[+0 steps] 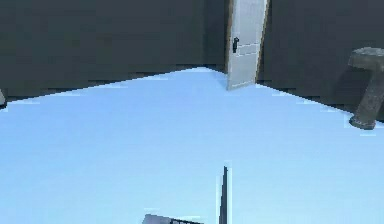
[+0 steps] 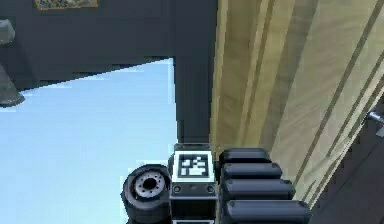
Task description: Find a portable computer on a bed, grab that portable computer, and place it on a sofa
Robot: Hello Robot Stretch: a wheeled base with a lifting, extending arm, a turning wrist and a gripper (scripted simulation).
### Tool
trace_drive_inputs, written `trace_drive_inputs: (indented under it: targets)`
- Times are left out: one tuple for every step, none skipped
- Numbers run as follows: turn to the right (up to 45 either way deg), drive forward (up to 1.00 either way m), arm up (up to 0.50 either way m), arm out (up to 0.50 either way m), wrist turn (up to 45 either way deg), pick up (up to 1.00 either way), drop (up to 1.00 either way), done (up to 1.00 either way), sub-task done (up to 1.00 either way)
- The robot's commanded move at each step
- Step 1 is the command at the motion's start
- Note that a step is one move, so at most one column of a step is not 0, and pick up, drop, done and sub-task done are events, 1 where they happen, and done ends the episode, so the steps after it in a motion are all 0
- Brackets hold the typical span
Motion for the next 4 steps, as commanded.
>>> trace_drive_inputs:
  targets:
    - [0.0, 1.00, 0.00, 0.00, 0.0, 0.00, 0.00, 0.00, 0.00]
    - [0.0, 1.00, 0.00, 0.00, 0.0, 0.00, 0.00, 0.00, 0.00]
    - [0.0, 1.00, 0.00, 0.00, 0.0, 0.00, 0.00, 0.00, 0.00]
    - [6.0, 0.00, 0.00, 0.00, 0.0, 0.00, 0.00, 0.00, 0.00]
